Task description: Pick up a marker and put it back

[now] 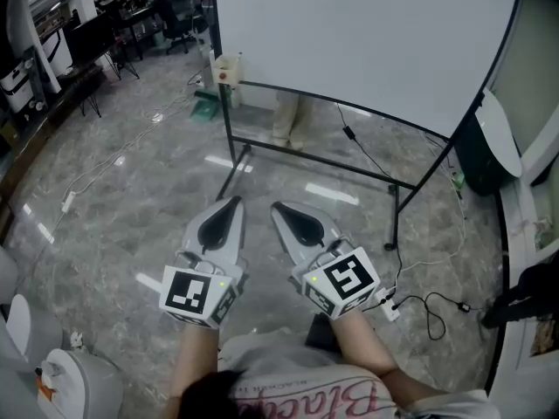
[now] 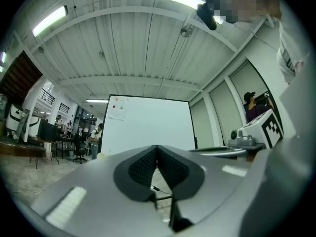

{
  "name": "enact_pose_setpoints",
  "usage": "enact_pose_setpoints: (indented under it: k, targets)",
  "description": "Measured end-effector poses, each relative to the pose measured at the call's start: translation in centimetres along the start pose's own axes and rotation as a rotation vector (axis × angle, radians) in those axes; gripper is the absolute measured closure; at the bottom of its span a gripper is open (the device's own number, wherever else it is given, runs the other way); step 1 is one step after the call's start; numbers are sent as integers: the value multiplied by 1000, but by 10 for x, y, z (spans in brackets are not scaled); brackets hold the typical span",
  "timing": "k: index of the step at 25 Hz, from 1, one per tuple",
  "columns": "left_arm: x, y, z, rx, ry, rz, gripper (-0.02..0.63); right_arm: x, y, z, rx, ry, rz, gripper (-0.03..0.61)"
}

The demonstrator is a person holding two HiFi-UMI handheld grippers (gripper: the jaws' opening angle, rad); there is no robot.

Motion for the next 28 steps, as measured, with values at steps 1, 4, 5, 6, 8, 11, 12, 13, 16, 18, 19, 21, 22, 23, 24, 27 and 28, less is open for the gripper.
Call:
enact_pose_setpoints:
  k: [1,4,5,6,8,11,12,13,16,18,19,21,22,23,24,27,28]
  targets:
    - [2,1,0,-1,3,-6,615,-1,2,1,2,2,-6,577]
    - [9,7,3,8,14,-15,615,-6,12,2,4,5,-16,577]
    - [12,9,4,12,12,-19,615,-7,16,4,9,7,-19,577]
    - [14,11,5,15,5,-24,615,-7,21,5,17,8,-21,577]
    - [18,11,11,21,-16,-29,615,-5,30,9,38,10,-23,577]
    - [23,6,17,14,-38,-43,615,1,37,13,59,8,-31,577]
    - [24,3,17,8,-41,-53,615,4,38,13,61,7,-37,577]
    - [27,1,16,3,-44,-60,615,7,39,14,62,7,-42,577]
    - [37,-7,21,-7,-49,-55,615,17,45,18,66,0,-48,577]
    - [47,-16,26,-13,-51,-46,615,27,52,24,71,-10,-46,577]
    - [54,-21,28,-17,-53,-43,615,34,56,27,73,-16,-44,577]
    - [69,-32,32,-23,-51,-29,615,48,69,31,77,-23,-35,577]
    - [78,-38,34,-25,-45,-18,615,55,75,31,76,-23,-28,577]
    - [86,-44,35,-28,-38,-8,615,63,81,31,74,-21,-21,577]
    - [95,-52,36,-33,-30,0,615,72,86,31,70,-18,-18,577]
    - [123,-79,35,-39,-18,17,615,105,98,31,54,-18,-36,577]
    - [132,-88,36,-33,-24,25,615,116,101,32,47,-20,-44,577]
Point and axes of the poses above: the fingertips, and each gripper's own axes: x forward along the fingers, y to its right, z out of its underside, the point moved 5 cm from there along -x, backward along the fingers, and after that the axes turned 3 degrees about -x, right-handed, at the moved point
